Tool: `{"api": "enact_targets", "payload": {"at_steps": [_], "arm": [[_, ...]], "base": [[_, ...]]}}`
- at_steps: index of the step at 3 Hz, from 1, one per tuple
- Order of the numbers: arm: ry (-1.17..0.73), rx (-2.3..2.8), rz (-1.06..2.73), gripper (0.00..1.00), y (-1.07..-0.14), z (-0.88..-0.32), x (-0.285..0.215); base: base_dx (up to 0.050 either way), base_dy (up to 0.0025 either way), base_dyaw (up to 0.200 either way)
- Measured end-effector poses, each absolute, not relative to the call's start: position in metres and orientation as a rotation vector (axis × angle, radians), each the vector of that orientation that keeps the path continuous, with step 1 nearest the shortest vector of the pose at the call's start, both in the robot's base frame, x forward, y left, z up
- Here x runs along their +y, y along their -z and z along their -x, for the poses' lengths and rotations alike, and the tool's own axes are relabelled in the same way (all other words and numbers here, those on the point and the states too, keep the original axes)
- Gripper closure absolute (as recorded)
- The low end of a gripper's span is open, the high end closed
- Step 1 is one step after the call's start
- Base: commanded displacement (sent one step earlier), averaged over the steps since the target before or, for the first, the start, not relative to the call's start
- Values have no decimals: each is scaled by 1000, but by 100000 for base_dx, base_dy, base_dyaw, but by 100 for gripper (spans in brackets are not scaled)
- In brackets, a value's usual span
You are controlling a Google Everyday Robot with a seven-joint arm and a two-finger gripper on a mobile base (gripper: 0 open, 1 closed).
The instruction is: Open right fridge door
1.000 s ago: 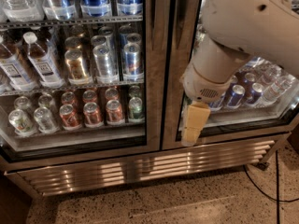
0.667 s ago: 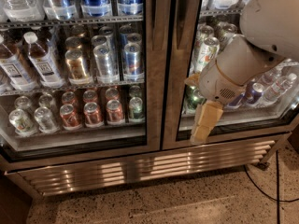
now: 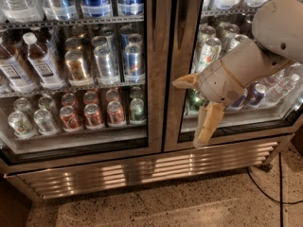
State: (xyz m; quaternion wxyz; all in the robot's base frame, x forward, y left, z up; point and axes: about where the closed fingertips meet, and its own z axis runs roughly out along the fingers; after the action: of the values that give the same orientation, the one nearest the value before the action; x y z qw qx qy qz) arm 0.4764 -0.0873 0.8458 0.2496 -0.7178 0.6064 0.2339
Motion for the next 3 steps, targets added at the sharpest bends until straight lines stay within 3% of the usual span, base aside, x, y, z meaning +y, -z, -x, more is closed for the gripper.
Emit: {"api": "enact_targets", "payload": {"at_steps": [2,3], "arm": [[-630,1610,1974,0,-848,-472,-73],[-546,1569,2064,0,-852,-457,-28]], "base": [[0,0,0],[0,0,0]]}}
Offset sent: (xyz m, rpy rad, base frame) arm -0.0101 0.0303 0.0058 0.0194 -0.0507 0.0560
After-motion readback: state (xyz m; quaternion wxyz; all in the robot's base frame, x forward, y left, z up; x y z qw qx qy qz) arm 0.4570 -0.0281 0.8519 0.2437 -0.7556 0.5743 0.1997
